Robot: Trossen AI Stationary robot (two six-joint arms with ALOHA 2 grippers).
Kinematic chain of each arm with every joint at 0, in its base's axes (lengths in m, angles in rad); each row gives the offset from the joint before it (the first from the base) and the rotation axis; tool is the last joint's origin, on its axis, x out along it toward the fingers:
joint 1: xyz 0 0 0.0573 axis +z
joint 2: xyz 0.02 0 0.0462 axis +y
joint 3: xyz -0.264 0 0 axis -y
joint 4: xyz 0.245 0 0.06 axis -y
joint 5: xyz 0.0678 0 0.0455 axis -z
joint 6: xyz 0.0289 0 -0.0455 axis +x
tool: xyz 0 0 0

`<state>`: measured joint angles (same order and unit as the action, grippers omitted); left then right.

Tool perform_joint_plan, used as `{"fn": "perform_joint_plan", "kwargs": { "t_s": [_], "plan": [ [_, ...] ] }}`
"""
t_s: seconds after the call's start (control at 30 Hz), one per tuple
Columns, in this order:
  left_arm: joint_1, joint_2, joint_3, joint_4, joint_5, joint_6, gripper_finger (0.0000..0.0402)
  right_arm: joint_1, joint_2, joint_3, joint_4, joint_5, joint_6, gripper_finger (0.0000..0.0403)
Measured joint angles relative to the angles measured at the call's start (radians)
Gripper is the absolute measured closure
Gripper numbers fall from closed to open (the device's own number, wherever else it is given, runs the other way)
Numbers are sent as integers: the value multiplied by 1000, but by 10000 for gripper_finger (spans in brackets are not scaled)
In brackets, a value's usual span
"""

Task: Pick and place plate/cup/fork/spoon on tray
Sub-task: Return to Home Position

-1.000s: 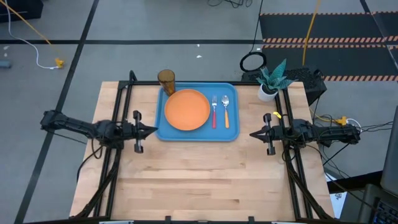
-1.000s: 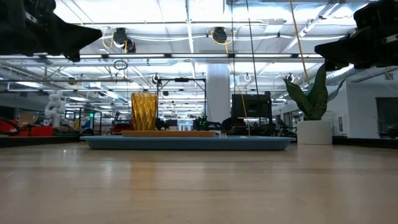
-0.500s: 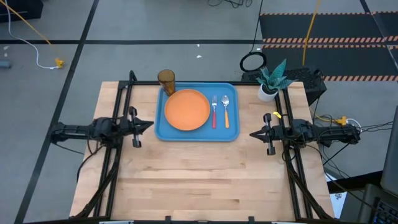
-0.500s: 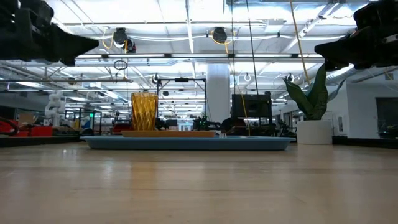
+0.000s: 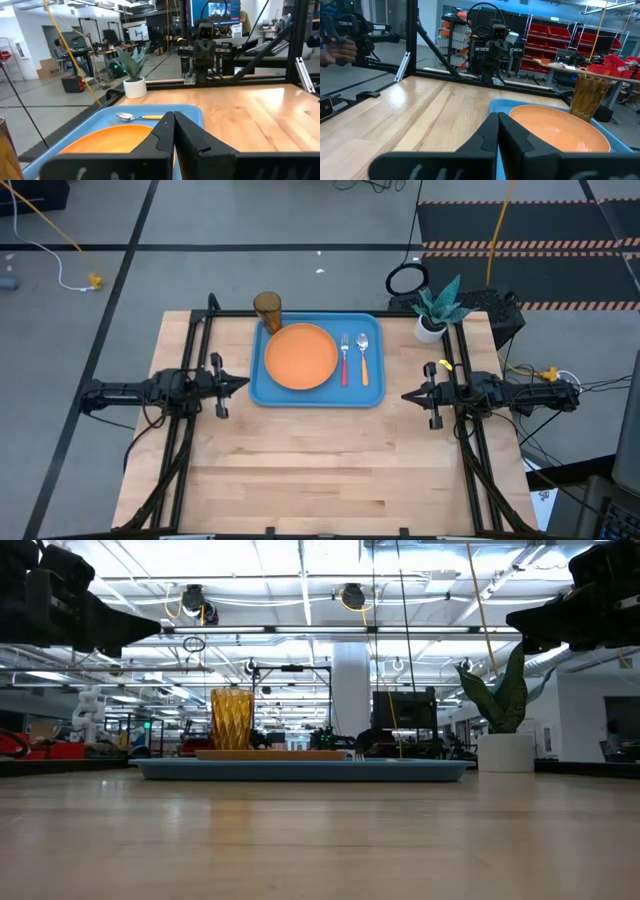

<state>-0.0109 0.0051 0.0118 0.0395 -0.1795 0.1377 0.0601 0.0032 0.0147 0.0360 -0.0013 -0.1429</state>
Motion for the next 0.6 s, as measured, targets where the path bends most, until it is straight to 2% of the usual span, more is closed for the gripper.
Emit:
{"fn": "perform_joint_plan", "kwargs": {
  "t_s": [0.13,0.33,0.6],
  "plan": [
    [0,0,0,-1,0,-3,397,0,0,0,0,0,0,403],
    [-1,1,0,-2,0,-71,378,0,0,0,-1,0,0,403],
    [-1,1,-2,20,-1,-65,376,0,0,0,-1,0,0,403]
  ]
}}
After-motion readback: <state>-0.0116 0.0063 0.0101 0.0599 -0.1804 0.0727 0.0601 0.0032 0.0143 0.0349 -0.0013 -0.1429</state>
